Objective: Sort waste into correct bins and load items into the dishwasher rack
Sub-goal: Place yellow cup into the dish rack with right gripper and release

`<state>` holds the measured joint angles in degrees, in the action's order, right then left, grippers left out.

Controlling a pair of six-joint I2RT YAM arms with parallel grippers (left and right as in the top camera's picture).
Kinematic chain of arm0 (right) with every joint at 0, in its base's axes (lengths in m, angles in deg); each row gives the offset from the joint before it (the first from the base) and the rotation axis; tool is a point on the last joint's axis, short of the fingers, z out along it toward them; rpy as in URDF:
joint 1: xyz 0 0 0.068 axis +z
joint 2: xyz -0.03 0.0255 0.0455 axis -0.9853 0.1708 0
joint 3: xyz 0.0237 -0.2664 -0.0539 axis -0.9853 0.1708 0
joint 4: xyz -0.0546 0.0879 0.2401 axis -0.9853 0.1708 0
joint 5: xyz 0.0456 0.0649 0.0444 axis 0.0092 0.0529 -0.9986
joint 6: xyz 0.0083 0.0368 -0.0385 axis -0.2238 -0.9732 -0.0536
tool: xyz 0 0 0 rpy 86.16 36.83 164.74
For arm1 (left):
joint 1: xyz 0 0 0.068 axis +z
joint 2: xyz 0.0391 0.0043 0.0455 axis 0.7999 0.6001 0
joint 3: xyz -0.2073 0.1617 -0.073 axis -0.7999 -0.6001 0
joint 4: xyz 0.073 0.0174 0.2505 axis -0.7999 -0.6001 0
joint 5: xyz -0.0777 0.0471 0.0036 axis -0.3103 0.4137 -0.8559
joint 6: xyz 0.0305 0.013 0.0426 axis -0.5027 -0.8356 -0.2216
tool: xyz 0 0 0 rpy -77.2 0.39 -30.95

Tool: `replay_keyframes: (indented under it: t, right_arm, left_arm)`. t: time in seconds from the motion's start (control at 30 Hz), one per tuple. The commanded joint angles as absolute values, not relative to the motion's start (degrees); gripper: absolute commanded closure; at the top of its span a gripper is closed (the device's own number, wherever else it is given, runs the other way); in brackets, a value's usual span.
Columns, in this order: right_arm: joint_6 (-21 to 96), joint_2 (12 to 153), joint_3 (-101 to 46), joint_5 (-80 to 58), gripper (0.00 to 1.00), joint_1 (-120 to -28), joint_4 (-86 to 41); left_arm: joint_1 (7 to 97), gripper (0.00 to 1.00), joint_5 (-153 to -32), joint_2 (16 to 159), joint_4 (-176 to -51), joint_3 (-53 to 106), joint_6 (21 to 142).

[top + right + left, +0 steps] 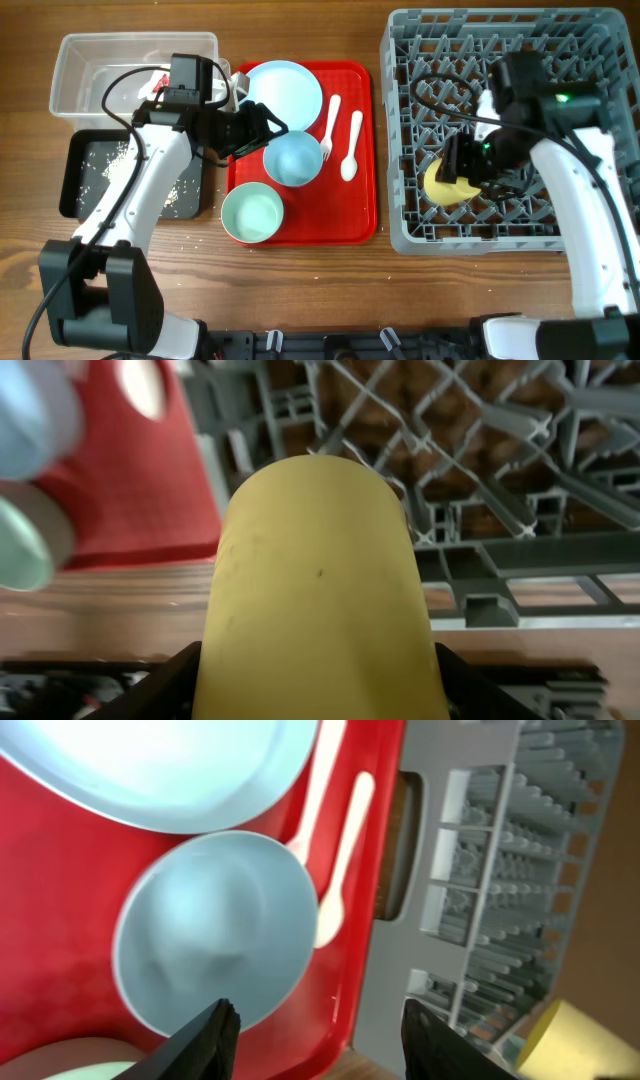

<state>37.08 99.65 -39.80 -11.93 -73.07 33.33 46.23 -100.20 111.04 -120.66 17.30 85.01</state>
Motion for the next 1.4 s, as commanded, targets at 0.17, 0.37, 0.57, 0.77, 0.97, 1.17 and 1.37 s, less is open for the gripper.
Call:
replay_keyframes:
  t: [0.17,0.37,0.57,0.77,0.97,1.17,1.37]
  right_arm:
    - [36.25,105.75,-37.05,-8.94,0.38,-70.01,33.42]
    - [36.28,108.59,-35.97,-8.89,0.38,-68.07,33.24]
    - [36.34,109.95,-32.37,-8.89,0.35,-68.00,31.06]
    - [36.34,109.95,-32.02,-8.94,0.19,-68.00,28.67]
    - [36.30,109.93,-32.85,-8.94,0.06,-68.00,28.06]
    - [37.89,109.79,-46.86,-8.98,0.10,-68.00,31.27]
    - [39.44,109.69,-60.10,-16.33,0.10,-67.48,25.22]
  left_arm:
    - [46.49,0.45,-96.40,109.88,-121.16,18.20,84.51]
    - [46.49,0.45,-96.03,109.88,-121.25,18.20,84.51]
    - [46.49,0.44,-95.98,109.88,-121.64,18.20,84.48]
    - [46.49,0.44,-95.98,109.88,-121.71,18.20,84.48]
    - [46.49,0.44,-95.02,109.88,-121.92,18.20,84.48]
    - [46.51,0.40,-94.93,109.88,-121.88,18.20,83.04]
    - [48.68,0.35,-94.96,109.32,-121.92,18.22,79.98]
